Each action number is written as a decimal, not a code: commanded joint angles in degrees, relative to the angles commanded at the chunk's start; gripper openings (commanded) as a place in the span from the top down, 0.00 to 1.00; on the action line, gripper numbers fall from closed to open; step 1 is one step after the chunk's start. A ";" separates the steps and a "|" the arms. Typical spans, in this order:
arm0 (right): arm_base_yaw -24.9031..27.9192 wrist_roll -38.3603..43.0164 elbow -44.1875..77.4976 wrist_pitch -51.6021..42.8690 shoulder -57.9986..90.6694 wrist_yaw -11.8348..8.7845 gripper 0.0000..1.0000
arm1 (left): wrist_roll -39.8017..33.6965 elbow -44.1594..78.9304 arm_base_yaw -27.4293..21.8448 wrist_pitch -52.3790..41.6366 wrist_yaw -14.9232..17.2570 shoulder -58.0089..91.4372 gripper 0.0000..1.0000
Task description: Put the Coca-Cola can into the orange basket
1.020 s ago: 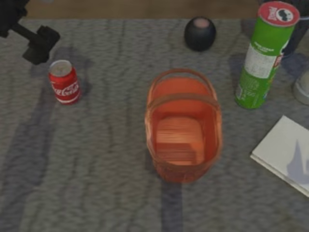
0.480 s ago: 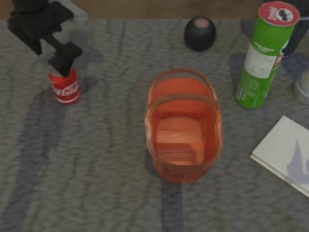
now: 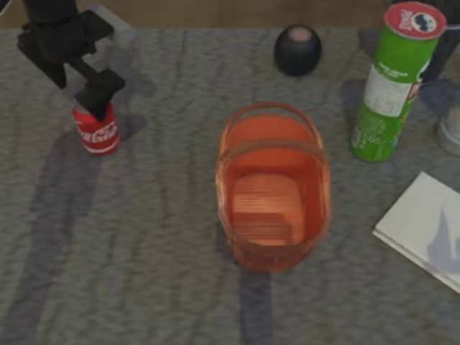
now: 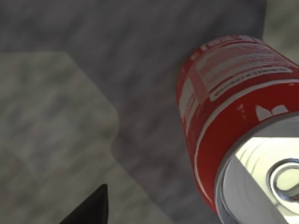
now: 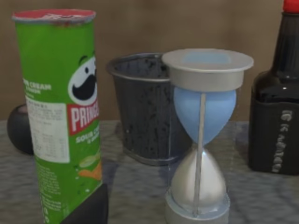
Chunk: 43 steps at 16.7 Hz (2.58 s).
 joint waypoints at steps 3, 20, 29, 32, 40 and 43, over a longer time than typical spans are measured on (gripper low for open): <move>0.00 0.00 0.00 0.00 0.00 0.00 0.00 | 0.18 -2.43 -0.25 2.37 0.00 -0.35 0.00; 0.00 0.00 0.00 0.00 0.00 0.00 0.00 | 0.11 -13.33 -0.28 12.21 -0.01 -1.14 0.53; 0.00 0.00 0.00 0.00 0.00 0.00 0.00 | 0.11 -13.33 -0.28 12.21 -0.01 -1.14 1.00; 0.00 0.00 0.00 0.00 0.00 0.00 0.00 | 0.11 -13.33 -0.28 12.21 -0.01 -1.14 1.00; 0.00 0.00 0.00 0.00 0.00 0.00 0.00 | -1.78 -16.63 -1.01 17.60 4.30 -1.85 1.00; 0.00 0.00 0.00 0.00 0.00 0.00 0.00 | -5.28 -21.75 -2.12 27.87 11.51 -3.53 1.00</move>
